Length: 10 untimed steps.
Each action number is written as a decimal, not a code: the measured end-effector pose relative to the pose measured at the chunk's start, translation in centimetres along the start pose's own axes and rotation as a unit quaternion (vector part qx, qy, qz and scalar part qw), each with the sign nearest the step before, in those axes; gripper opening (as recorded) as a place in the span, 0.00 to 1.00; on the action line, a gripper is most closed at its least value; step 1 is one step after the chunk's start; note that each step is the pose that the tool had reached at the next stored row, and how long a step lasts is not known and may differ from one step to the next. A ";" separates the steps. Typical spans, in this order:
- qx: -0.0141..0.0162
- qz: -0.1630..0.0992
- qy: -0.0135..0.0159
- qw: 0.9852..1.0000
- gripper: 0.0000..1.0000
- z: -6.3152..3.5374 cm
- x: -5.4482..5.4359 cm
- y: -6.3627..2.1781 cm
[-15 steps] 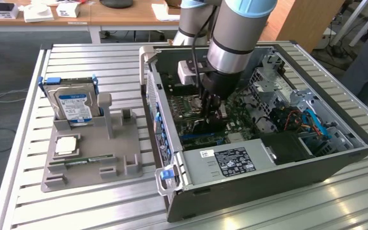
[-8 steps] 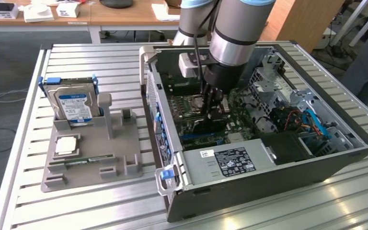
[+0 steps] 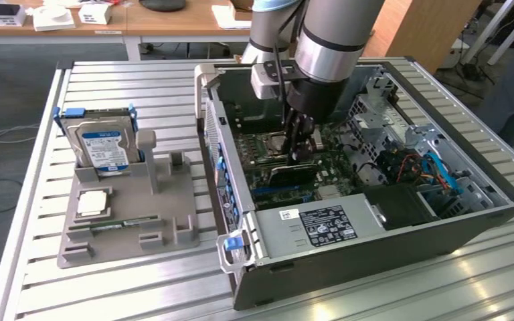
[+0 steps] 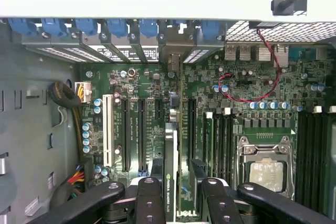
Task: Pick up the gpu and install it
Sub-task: 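Insert the gpu into the slot, then press down on the gpu until it lock into place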
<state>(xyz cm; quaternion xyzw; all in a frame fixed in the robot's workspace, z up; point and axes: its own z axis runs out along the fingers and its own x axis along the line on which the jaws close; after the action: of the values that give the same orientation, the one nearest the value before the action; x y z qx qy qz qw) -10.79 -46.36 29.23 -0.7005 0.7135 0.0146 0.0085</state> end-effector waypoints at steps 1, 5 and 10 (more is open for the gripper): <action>0.000 0.000 0.000 1.000 0.35 0.00 0.0 0.00; 0.000 0.000 0.000 1.000 0.35 -0.02 0.0 0.00; 0.000 0.000 0.000 1.000 0.35 -0.01 0.0 0.00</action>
<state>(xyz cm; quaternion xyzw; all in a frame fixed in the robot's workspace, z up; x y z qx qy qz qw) -10.79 -46.36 29.25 -0.7005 0.7135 0.0146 0.0084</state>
